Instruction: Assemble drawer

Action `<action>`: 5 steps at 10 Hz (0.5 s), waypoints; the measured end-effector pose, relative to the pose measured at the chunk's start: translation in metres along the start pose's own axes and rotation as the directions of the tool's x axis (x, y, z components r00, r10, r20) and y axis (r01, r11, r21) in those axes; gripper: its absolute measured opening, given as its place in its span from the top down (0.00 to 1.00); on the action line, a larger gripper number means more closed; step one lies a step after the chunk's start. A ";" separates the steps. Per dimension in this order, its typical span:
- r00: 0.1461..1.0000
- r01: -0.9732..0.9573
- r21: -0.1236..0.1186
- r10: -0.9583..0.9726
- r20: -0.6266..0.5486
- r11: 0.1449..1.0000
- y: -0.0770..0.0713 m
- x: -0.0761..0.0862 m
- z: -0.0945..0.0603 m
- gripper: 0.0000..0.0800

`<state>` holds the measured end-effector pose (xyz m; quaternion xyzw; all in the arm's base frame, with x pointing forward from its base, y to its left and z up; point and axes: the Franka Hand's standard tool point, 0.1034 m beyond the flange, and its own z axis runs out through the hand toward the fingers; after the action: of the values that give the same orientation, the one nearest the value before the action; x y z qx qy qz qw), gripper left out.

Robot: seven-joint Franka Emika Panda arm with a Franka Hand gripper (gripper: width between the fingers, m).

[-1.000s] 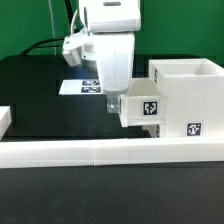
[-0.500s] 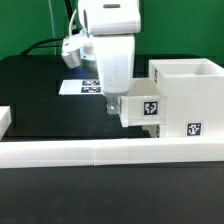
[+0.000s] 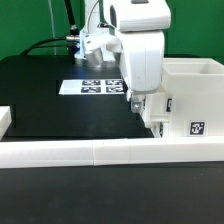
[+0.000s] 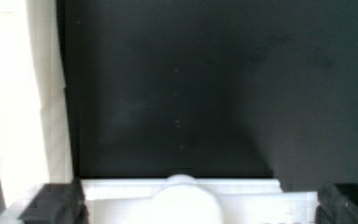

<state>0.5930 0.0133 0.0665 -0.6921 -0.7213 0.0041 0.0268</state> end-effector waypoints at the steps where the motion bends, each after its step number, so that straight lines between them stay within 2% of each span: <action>1: 1.000 0.002 0.004 -0.002 0.002 1.000 0.001 0.005 -0.001 0.19; 4: 1.000 -0.002 0.003 0.002 0.003 1.000 0.000 0.006 0.000 0.19; 5: 1.000 -0.008 0.001 0.008 0.000 1.000 0.000 0.011 0.000 0.19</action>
Offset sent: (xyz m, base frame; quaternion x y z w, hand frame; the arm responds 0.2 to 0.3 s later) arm 0.0007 0.0253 -0.0017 -0.0231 0.0374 -0.0063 0.9990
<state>0.5929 0.0247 0.0665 -0.6948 -0.7187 0.0045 0.0270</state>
